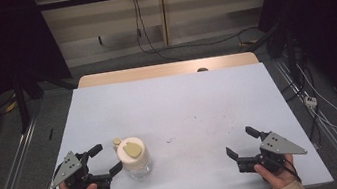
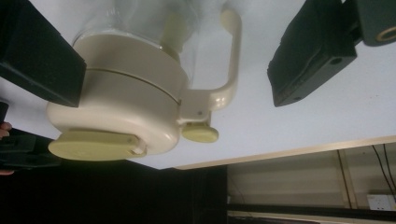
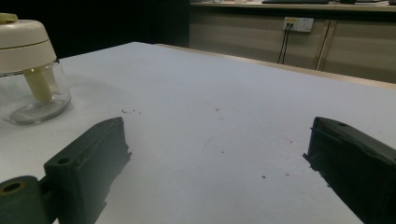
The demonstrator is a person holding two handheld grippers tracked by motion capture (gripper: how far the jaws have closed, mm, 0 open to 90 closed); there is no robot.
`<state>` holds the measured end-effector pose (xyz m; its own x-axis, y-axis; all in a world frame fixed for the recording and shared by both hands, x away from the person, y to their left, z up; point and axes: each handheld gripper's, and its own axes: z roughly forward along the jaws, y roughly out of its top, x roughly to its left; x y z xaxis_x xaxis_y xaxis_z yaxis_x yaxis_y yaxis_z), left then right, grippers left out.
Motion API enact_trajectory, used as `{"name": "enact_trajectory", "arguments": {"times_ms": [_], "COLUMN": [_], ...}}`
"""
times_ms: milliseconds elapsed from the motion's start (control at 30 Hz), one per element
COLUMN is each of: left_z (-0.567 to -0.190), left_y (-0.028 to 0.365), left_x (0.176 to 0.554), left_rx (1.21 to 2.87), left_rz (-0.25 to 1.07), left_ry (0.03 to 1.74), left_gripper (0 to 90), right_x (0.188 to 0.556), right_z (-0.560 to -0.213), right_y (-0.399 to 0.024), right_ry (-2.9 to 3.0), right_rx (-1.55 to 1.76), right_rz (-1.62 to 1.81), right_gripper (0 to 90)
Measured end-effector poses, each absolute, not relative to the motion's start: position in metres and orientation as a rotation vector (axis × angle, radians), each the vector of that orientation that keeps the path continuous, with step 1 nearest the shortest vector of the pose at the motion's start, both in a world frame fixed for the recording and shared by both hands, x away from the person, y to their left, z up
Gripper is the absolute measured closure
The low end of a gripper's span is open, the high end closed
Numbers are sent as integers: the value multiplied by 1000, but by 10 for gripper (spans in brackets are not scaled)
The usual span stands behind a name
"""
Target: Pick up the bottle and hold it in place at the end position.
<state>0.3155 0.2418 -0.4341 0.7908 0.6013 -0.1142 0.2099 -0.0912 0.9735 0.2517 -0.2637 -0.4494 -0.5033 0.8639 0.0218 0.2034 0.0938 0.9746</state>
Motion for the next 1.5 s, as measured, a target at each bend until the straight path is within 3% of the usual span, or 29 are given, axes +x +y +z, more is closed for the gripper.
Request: {"name": "enact_trajectory", "arguments": {"times_ms": [1500], "left_z": [-439], "left_y": [221], "left_x": [312], "left_rx": [1810], "left_rz": [303], "left_ry": [588], "left_gripper": [52], "right_x": [252], "right_z": [-449], "right_y": [-261], "right_ry": [1803], "right_rx": [1048], "right_rz": [1440], "right_gripper": [40]}}
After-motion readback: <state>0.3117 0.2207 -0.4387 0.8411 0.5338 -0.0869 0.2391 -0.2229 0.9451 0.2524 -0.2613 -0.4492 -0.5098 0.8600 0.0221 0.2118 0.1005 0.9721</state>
